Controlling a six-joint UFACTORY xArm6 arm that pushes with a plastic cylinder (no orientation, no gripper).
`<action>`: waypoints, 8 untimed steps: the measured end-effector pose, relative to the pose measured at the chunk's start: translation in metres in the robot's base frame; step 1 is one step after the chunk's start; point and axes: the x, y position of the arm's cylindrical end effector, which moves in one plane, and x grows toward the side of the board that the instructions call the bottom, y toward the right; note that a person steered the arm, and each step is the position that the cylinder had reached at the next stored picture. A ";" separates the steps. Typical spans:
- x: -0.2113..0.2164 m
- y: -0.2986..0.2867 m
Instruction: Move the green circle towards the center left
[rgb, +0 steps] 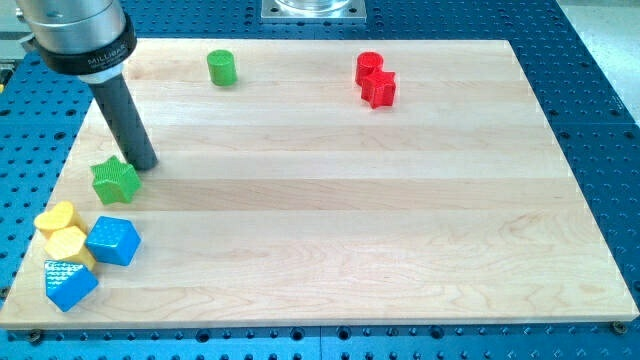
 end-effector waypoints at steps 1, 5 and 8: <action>0.028 -0.014; -0.152 0.128; -0.157 0.016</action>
